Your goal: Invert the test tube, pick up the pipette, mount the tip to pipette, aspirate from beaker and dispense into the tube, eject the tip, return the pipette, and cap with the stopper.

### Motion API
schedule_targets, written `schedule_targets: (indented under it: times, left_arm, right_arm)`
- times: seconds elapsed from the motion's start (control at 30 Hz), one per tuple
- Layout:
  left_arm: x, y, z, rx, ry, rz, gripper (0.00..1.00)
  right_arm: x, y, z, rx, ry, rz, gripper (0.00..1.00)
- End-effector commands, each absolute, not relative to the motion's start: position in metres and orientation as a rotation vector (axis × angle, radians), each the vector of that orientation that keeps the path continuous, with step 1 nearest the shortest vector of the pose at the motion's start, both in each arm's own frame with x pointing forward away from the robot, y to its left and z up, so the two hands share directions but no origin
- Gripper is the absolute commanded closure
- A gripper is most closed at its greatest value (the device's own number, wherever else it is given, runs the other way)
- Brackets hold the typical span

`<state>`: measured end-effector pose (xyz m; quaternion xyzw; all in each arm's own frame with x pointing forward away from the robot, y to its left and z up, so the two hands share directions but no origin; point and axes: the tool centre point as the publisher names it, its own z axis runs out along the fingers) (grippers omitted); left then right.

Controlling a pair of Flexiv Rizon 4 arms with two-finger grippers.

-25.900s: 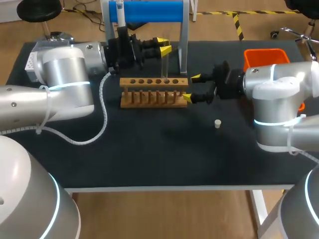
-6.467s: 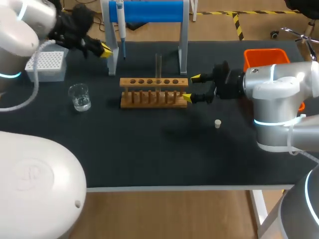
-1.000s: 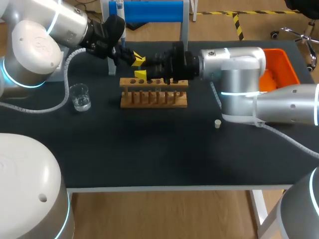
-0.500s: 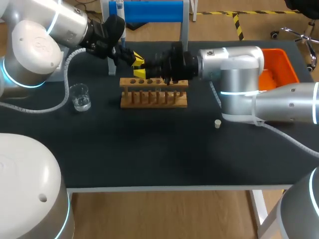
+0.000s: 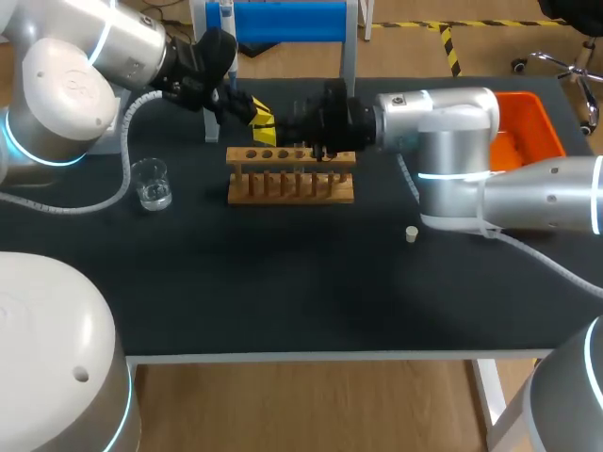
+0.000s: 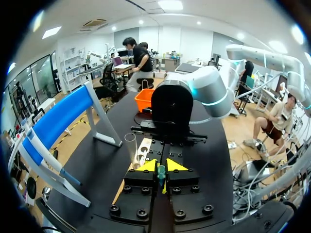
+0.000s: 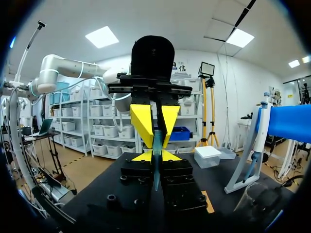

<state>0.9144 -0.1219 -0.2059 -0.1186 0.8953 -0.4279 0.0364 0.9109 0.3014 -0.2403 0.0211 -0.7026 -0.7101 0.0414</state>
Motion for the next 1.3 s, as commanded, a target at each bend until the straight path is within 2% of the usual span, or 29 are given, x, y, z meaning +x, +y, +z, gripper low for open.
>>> schedule_targets:
  times: [0.03,0.27,0.9,1.3]
  left_arm:
    - [0.915,-0.121,-0.205,-0.366,2.755,-1.31,0.0]
    - [0.915,-0.121,-0.205,-0.366,2.755,-1.31,0.0]
    - [0.915,-0.121,-0.205,-0.366,2.755,-1.31,0.0]
    - [0.915,-0.121,-0.205,-0.366,2.755,-1.31,0.0]
  right_arm:
    - [0.908,0.295,-0.239,0.068,-2.152,-2.171,1.0]
    - [0.895,0.268,-0.237,0.047,-2.168,-2.162,1.0]
    - [0.848,0.146,-0.22,0.048,-2.21,-2.177,1.0]
    - [0.832,0.096,-0.228,0.048,-2.232,-2.182,1.0]
